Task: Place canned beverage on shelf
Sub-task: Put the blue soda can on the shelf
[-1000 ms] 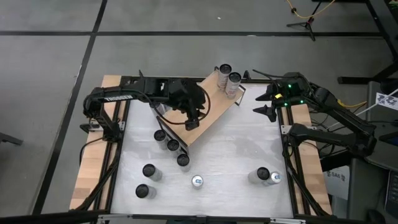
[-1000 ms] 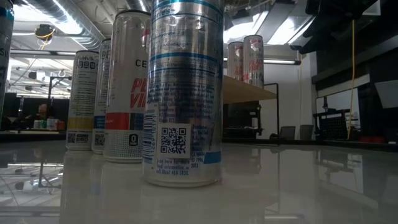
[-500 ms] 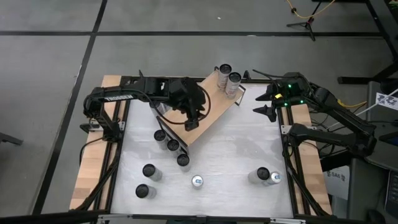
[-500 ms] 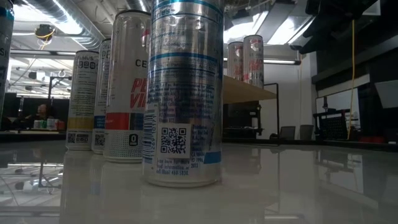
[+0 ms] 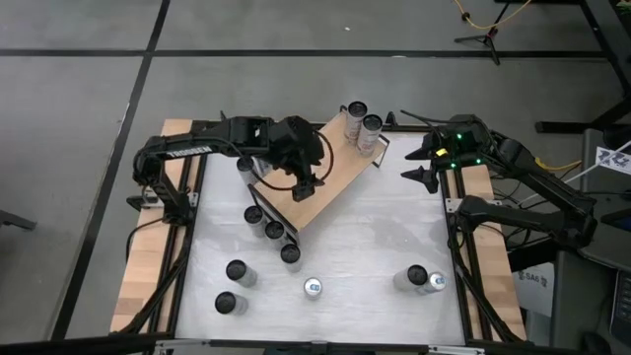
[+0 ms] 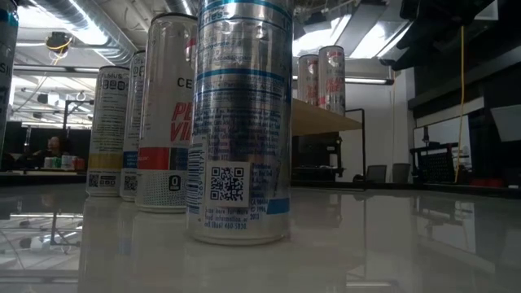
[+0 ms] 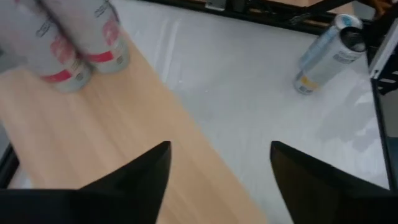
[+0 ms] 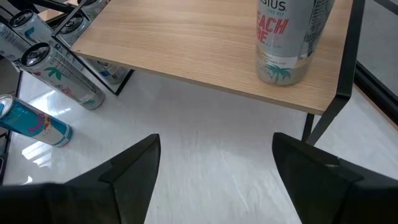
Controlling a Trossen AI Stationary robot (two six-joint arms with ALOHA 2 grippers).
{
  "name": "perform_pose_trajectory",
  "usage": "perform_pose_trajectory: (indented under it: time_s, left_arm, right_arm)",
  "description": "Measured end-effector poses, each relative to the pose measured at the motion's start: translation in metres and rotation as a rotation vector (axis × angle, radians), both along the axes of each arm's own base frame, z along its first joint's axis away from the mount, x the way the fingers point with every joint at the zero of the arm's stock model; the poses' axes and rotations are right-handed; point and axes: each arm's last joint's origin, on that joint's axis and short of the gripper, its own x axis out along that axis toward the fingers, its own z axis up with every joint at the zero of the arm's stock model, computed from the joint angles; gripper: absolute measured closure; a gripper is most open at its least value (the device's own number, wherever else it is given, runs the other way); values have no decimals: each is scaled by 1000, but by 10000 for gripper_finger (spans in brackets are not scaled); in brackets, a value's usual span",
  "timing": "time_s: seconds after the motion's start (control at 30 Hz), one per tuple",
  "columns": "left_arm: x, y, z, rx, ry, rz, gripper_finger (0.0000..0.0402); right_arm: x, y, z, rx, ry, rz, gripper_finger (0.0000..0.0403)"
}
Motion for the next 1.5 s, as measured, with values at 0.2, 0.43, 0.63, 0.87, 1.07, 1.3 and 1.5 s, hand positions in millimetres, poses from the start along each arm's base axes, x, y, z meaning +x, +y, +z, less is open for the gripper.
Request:
perform_pose_trajectory:
  time_s: [0.2, 0.43, 0.63, 0.87, 1.07, 1.3, 1.5]
  left_arm:
    - [-7, 16, -4, -56, 58, 106, 57]
    - [-18, 34, -9, -74, 143, 162, 24]
    - [-28, 53, -13, -49, 215, 172, 22]
    - [-46, 80, -17, -5, 321, 148, 22]
    - [-63, 103, -20, -25, 382, 200, 22]
    - [-77, 126, -21, 3, 416, 253, 22]
    - [-82, 134, -39, 43, 502, 135, 22]
  right_arm:
    - [0, 0, 0, 0, 0, 0, 98]
    - [0, 0, 0, 0, 0, 0, 98]
    - [0, 0, 0, 0, 0, 0, 98]
    - [0, 0, 0, 0, 0, 0, 98]
    - [0, 0, 0, 0, 0, 0, 98]
    - [0, 0, 0, 0, 0, 0, 98]
    - [0, 0, 0, 0, 0, 0, 98]
